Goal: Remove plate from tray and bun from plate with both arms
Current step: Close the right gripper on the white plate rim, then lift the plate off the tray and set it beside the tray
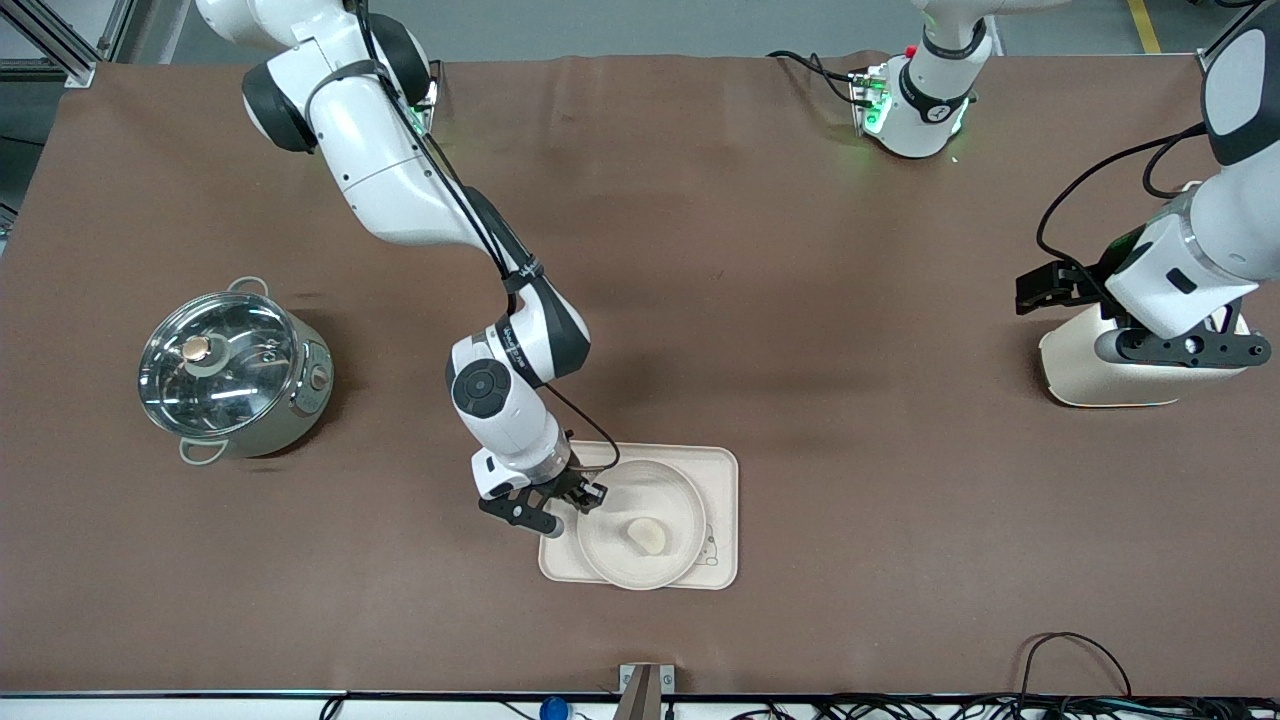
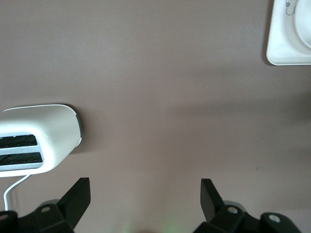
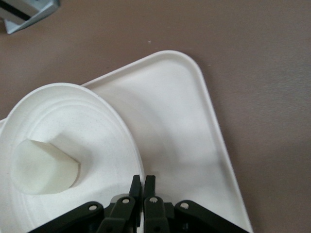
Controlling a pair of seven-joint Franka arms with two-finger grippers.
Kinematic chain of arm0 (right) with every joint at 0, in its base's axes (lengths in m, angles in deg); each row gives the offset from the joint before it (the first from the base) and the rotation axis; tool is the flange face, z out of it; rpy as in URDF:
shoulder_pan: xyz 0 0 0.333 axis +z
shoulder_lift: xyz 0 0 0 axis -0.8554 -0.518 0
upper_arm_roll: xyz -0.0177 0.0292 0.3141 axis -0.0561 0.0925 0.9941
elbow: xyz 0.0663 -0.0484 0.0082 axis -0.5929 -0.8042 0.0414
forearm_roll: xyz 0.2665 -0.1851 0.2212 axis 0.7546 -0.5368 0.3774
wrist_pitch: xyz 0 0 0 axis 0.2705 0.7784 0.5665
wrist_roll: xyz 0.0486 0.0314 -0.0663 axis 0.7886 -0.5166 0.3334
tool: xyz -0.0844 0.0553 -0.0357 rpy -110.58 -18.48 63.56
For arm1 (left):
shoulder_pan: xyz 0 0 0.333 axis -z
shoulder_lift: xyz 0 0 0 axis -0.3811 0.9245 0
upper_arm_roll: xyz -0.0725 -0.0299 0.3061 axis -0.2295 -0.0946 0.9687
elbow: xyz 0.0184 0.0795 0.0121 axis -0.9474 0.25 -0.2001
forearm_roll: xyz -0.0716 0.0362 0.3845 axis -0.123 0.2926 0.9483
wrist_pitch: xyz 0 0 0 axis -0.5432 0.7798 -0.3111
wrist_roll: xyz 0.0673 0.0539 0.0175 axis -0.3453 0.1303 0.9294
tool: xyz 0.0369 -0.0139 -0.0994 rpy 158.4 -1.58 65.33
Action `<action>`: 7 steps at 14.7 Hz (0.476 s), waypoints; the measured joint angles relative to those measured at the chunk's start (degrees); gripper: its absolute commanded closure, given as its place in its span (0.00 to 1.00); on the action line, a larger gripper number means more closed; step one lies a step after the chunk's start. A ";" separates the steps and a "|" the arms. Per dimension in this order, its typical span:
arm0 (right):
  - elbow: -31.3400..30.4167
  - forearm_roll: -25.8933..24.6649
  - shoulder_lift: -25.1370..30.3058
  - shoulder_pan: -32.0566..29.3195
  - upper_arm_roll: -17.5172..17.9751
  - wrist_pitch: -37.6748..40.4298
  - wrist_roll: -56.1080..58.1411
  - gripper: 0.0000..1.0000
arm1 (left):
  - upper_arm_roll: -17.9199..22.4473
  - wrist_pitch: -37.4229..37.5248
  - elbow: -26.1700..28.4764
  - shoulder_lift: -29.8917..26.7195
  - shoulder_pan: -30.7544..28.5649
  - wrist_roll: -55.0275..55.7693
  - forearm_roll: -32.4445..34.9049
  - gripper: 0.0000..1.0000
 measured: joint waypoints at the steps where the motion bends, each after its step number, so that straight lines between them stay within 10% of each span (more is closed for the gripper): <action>1: 0.47 0.00 0.13 0.52 -0.01 -0.03 0.00 1.00 | -0.38 0.00 -0.12 -0.01 0.00 0.03 0.00 0.00; 7: -1.17 0.00 3.58 1.37 -0.03 0.73 -0.01 1.00 | -0.81 0.05 -0.55 -0.61 -0.02 0.07 0.00 0.00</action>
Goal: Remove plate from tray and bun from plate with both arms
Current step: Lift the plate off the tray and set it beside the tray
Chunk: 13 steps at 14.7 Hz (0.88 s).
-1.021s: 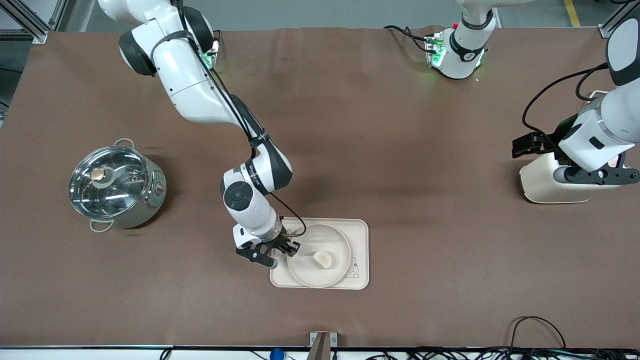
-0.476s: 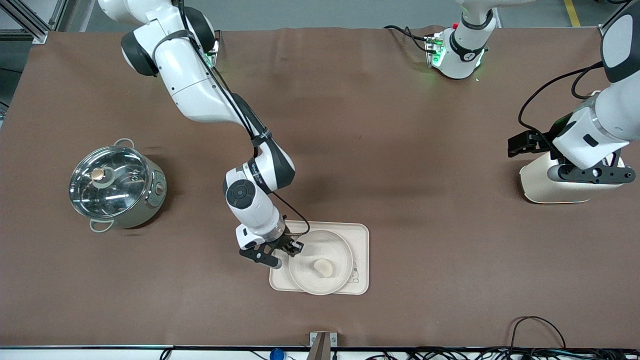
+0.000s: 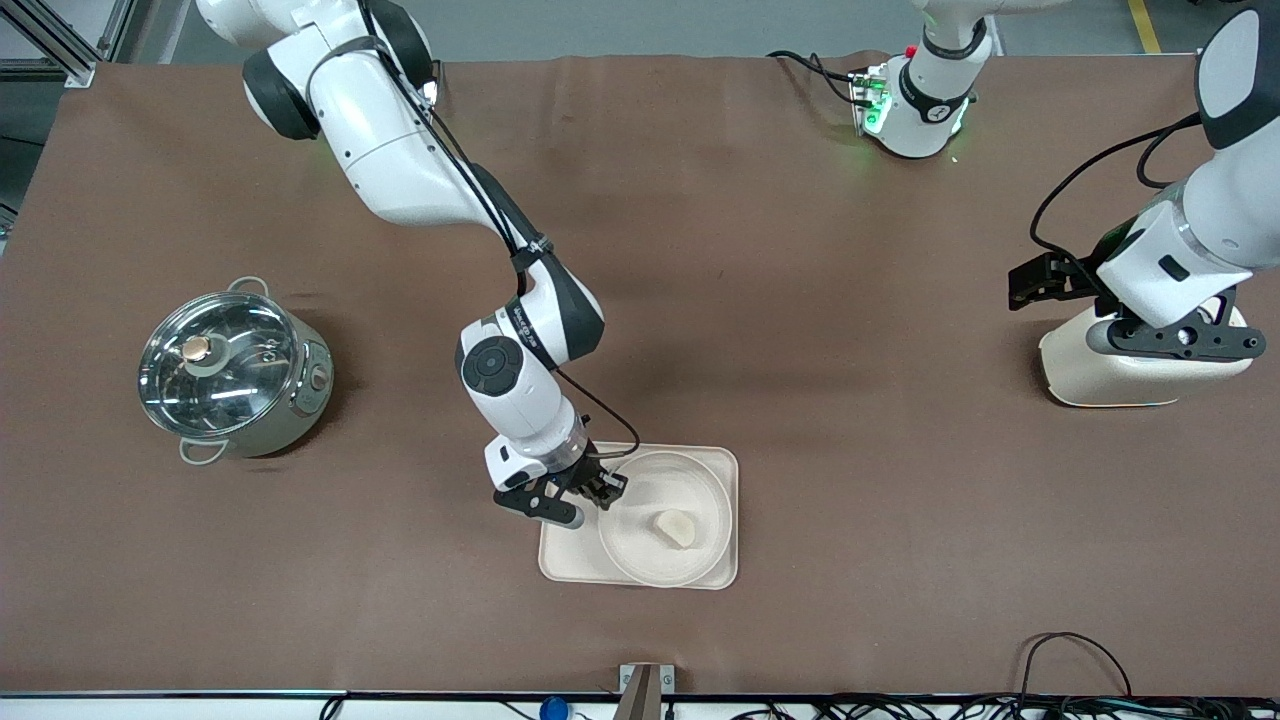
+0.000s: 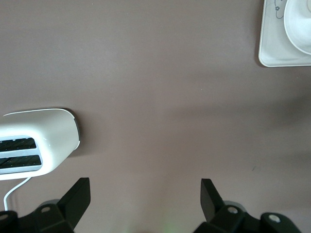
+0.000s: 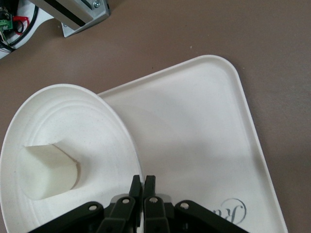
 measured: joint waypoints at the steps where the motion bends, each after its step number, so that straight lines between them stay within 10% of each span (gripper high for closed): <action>1: -1.99 0.00 1.41 0.31 0.02 0.09 0.00 1.00 | -0.24 0.04 0.03 0.02 0.04 0.00 0.00 0.00; 7: -30.51 0.00 20.70 3.03 1.32 -4.38 1.68 1.00 | -1.08 -0.19 0.34 2.62 2.38 1.01 0.00 0.00; 13: -63.32 0.03 32.81 3.29 8.38 -32.20 2.78 1.00 | -1.16 -1.90 0.29 4.39 3.44 1.88 0.00 0.00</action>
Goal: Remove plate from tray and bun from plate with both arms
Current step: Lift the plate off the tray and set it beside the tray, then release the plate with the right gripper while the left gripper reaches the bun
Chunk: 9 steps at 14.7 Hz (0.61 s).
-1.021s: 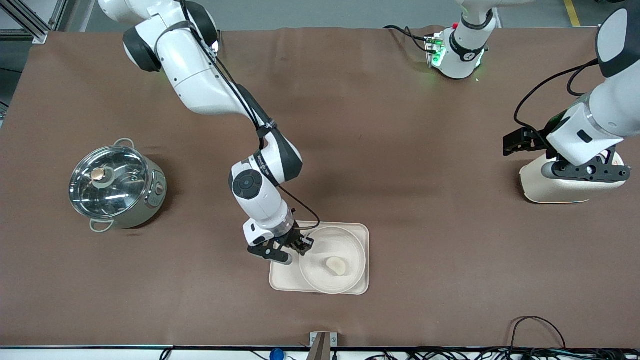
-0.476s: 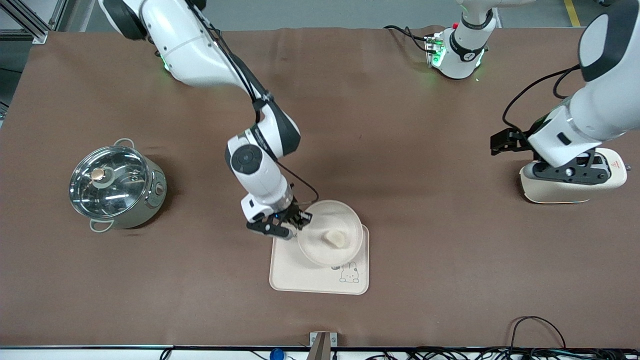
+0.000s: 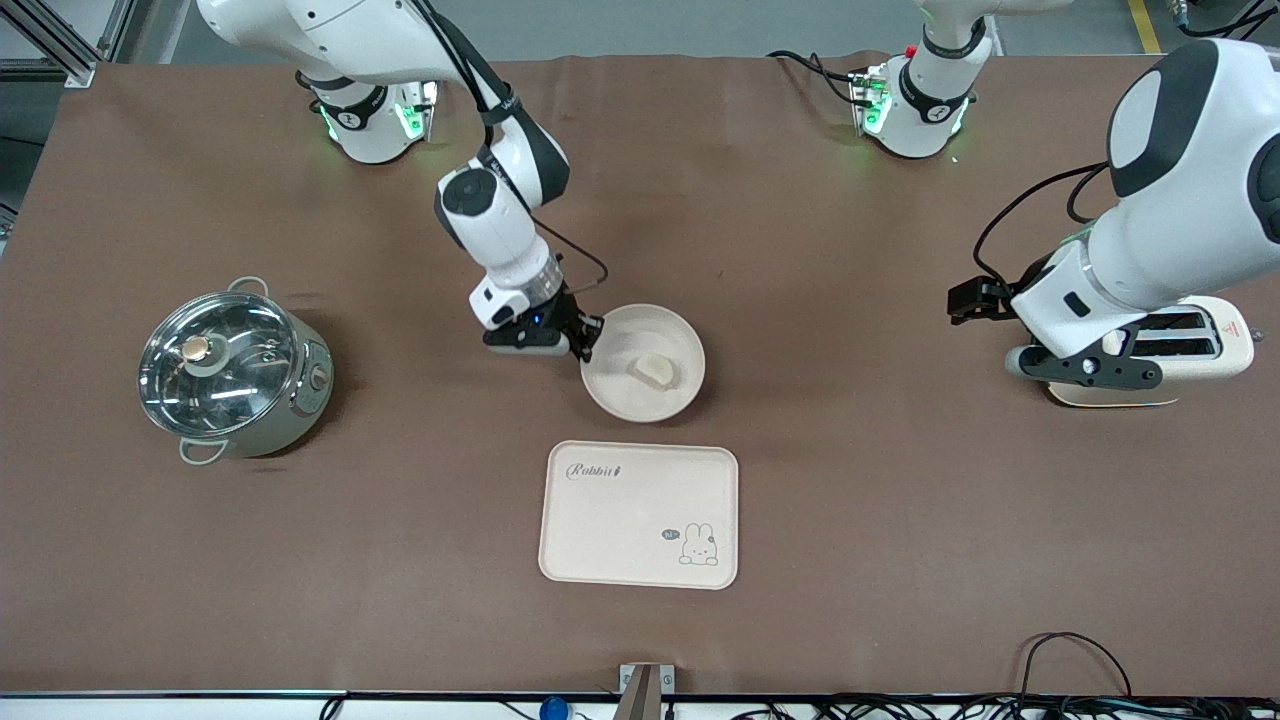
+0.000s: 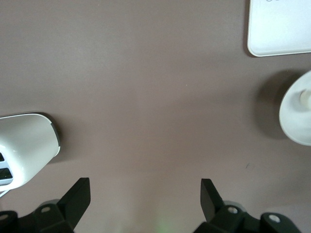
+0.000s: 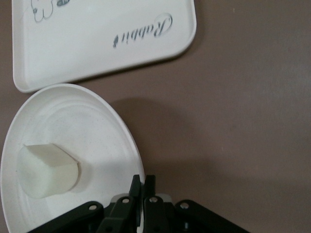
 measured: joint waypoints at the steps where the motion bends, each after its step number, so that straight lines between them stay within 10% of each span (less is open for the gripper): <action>1: -2.12 0.45 -0.07 0.00 0.94 -2.33 -0.13 1.00 | -0.03 -0.30 0.00 0.25 0.16 0.50 0.00 0.00; 9: -0.95 4.35 -3.99 -0.10 2.45 -4.91 -0.11 1.00 | -0.57 -2.69 -0.34 1.28 4.37 8.68 -0.02 0.00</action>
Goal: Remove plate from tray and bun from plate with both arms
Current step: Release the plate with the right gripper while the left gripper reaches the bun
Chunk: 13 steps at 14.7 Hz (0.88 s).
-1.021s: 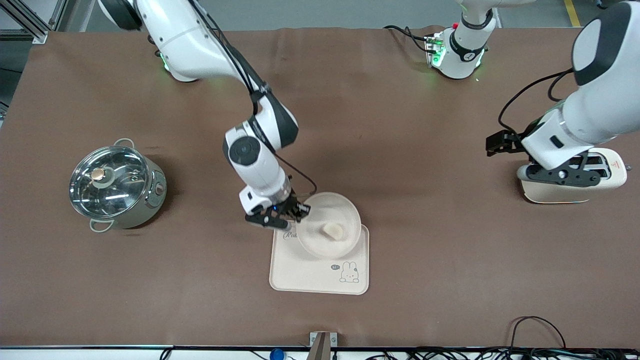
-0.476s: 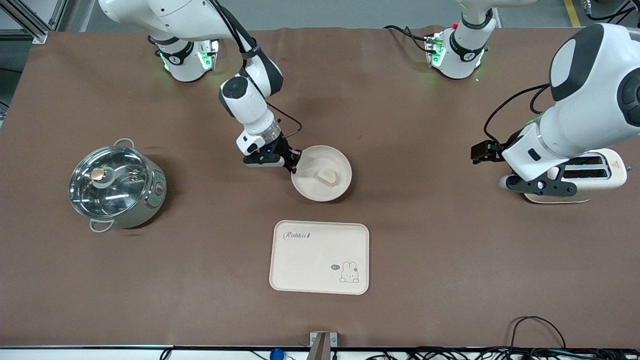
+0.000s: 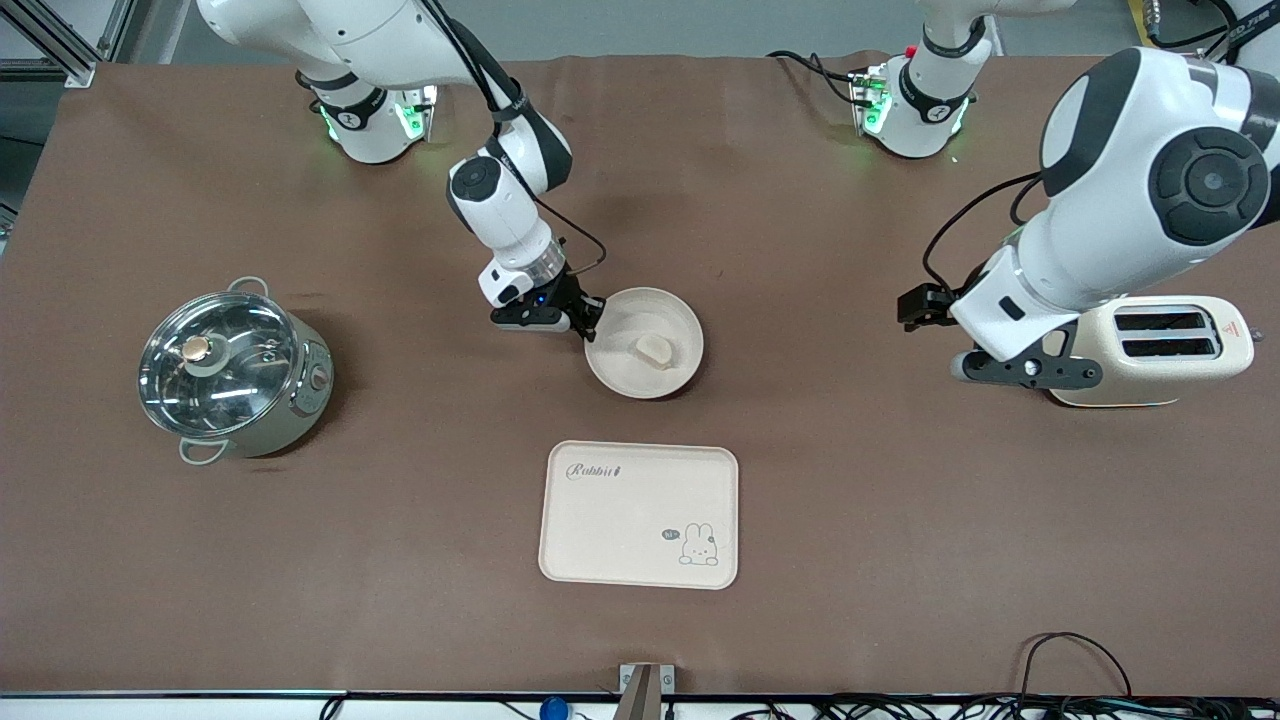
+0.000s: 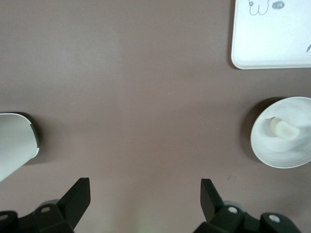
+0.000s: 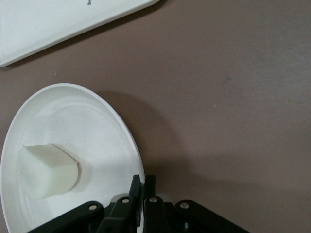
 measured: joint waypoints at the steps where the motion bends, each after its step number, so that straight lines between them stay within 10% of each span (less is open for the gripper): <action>1: 1.13 0.02 -1.44 0.00 0.00 -0.72 0.00 1.00 | -0.02 -0.22 -0.13 0.38 0.28 0.67 0.00 0.00; 4: 4.69 0.13 -4.65 -0.09 0.01 -1.44 -0.02 0.96 | -0.03 -2.67 -0.17 2.10 1.74 4.24 0.00 0.00; 6: 6.66 0.28 -6.06 -0.28 0.02 -1.44 -0.04 0.34 | -0.05 -5.55 -0.21 3.58 3.23 7.51 0.00 0.00; 8: 7.33 0.45 -6.53 -0.78 0.01 -1.44 -0.05 0.00 | -0.06 -7.56 -0.26 5.37 5.16 10.51 0.00 0.00; 13: 7.26 0.50 -6.06 -1.64 0.03 -0.77 -0.19 0.00 | -0.12 -13.71 -0.50 9.47 8.21 13.90 0.00 0.00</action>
